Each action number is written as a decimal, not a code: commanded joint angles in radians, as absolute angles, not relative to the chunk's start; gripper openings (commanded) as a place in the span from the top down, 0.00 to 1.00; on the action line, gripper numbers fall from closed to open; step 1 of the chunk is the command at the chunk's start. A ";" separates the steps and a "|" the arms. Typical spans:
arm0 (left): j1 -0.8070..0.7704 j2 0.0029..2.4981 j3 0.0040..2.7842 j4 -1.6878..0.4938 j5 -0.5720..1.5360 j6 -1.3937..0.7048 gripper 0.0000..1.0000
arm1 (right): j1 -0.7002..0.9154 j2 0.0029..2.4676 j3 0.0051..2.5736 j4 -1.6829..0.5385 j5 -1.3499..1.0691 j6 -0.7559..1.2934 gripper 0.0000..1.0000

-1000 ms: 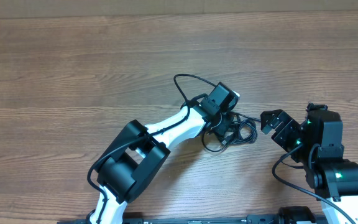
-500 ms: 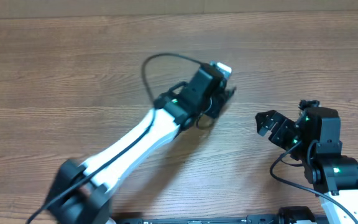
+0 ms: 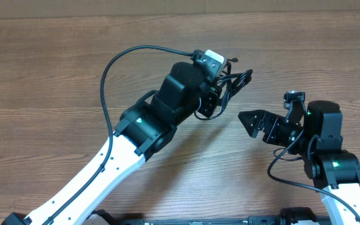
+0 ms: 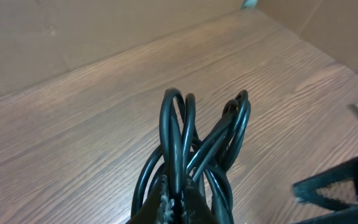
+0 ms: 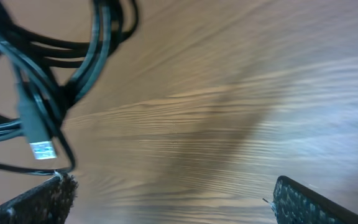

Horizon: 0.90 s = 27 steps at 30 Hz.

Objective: Untangle cables

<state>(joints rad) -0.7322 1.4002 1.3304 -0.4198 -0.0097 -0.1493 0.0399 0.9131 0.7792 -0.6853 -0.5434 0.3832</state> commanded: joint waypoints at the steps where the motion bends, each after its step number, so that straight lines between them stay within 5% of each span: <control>1: -0.733 1.362 1.345 -0.411 0.067 -0.117 0.96 | 0.038 0.911 0.797 -0.666 -0.675 0.363 0.00; 14: -0.700 1.344 1.345 -0.525 0.139 -0.017 0.96 | 0.038 0.911 0.797 -0.732 -0.580 0.261 0.00; 27: -0.692 1.276 1.345 -0.640 0.378 0.400 0.96 | 0.038 0.909 0.797 -0.735 -0.669 0.172 0.01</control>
